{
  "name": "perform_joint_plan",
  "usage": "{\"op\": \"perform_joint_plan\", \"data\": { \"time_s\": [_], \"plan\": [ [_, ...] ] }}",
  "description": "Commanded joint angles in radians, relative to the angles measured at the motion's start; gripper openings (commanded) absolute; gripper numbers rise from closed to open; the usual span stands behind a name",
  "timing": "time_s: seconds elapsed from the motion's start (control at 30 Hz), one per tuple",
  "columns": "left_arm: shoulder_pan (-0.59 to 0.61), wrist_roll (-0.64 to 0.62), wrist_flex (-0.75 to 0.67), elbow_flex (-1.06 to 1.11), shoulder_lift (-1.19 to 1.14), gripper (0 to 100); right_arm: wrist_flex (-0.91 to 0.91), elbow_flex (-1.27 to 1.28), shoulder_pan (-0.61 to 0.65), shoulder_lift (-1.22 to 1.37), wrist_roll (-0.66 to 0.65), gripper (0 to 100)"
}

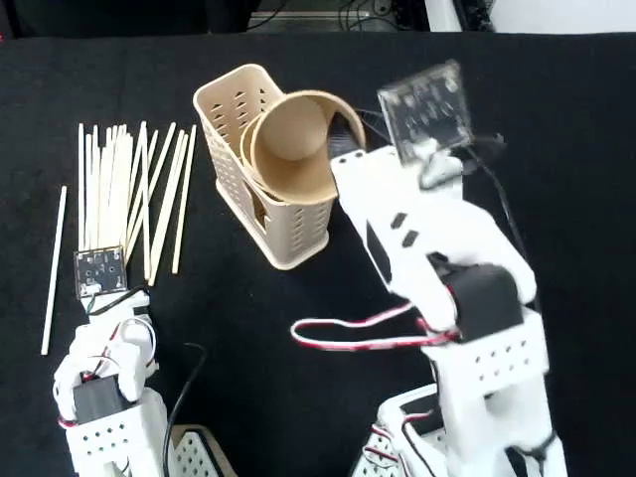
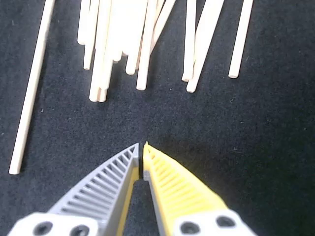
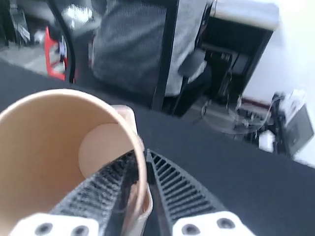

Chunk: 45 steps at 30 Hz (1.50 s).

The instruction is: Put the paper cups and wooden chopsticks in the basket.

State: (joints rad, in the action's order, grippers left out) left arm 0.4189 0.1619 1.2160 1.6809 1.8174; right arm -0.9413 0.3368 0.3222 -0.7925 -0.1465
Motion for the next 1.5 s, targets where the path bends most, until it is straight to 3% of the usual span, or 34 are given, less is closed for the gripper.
{"op": "perform_joint_plan", "data": {
  "time_s": [0.0,0.17,0.33,0.5,0.67,0.77,0.9,1.2,1.47],
  "plan": [
    [0.007,0.0,0.003,0.018,0.002,3,0.026,-0.047,0.009,0.053,0.002,1.3],
    [0.007,0.0,0.003,0.018,0.002,3,0.018,-0.047,0.008,0.099,0.002,3.2],
    [0.007,0.0,0.003,0.018,0.002,3,0.006,-0.048,0.008,0.105,0.048,20.1],
    [0.007,0.0,0.003,0.018,0.002,3,0.006,-0.081,0.008,0.105,0.069,21.0],
    [0.007,0.0,0.003,0.018,0.002,3,-0.003,-0.142,0.008,0.105,0.21,21.4],
    [0.007,0.0,0.003,0.018,0.002,3,-0.018,-0.134,0.012,0.12,0.311,27.4],
    [0.007,0.0,0.003,0.018,0.002,3,-0.16,-0.176,0.051,0.219,0.42,34.6],
    [0.007,0.0,0.003,0.018,0.002,3,-0.552,-0.621,0.087,0.69,0.681,35.1],
    [0.007,0.0,0.003,0.018,0.002,3,-0.824,-1.079,0.021,1.161,0.68,32.3]
  ]
}}
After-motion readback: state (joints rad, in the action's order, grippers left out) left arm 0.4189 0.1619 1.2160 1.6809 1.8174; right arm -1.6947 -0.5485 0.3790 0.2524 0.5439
